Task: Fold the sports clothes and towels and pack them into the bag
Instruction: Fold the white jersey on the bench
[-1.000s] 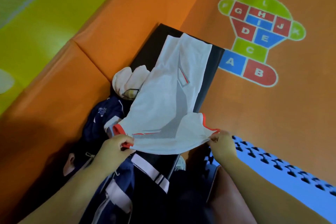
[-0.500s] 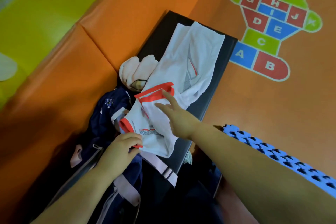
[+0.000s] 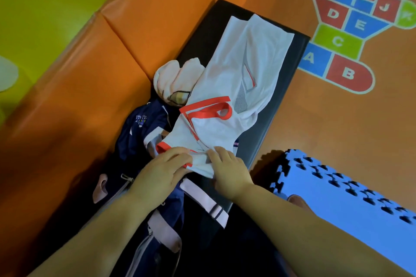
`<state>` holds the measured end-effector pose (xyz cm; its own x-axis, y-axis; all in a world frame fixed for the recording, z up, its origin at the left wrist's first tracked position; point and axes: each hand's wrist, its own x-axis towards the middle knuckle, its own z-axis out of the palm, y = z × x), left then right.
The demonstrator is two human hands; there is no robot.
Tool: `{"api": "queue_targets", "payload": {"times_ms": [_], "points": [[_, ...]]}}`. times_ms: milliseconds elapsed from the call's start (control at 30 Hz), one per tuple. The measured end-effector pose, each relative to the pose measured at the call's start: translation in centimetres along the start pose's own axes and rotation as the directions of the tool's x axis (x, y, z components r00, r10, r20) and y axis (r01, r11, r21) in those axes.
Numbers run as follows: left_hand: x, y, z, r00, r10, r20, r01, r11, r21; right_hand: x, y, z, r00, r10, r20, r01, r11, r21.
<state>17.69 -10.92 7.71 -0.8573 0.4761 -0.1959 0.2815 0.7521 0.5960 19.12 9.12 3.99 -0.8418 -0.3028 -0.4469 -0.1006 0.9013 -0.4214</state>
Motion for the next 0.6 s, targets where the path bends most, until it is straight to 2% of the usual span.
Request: {"api": "queue_targets", "payload": {"times_ms": [100,200,333,433,533,600], "points": [[0.8,0.1,-0.5,0.994,-0.073,0.082,0.075,0.997,-0.029,-0.1,1.4,-0.2,0.997,-0.015,-0.076,0.017,1.0,0.025],[1.4,-0.3,-0.6,0.992,-0.099,0.084,0.104,0.993,-0.05,-0.6,3.0,-0.8,0.987,-0.098,-0.126,0.094,0.995,-0.038],[2.2,-0.2,0.1,0.997,-0.008,0.076,0.0,0.994,0.107,-1.5,4.3,-1.8,0.975,-0.19,-0.116,0.168,0.971,-0.171],[3.2,0.4,0.1,0.998,0.06,0.005,-0.059,0.961,0.272,-2.2,4.5,-3.0,0.982,-0.168,-0.09,0.149,0.97,-0.191],[3.4,1.0,-0.1,0.995,0.092,-0.041,-0.074,0.946,0.314,-3.1,4.9,-4.2,0.988,-0.139,-0.072,0.126,0.98,-0.153],[3.4,1.2,-0.4,0.991,0.133,0.012,-0.13,0.941,0.312,-3.9,5.3,-5.1,0.993,-0.112,-0.029,0.11,0.992,-0.065]]}}
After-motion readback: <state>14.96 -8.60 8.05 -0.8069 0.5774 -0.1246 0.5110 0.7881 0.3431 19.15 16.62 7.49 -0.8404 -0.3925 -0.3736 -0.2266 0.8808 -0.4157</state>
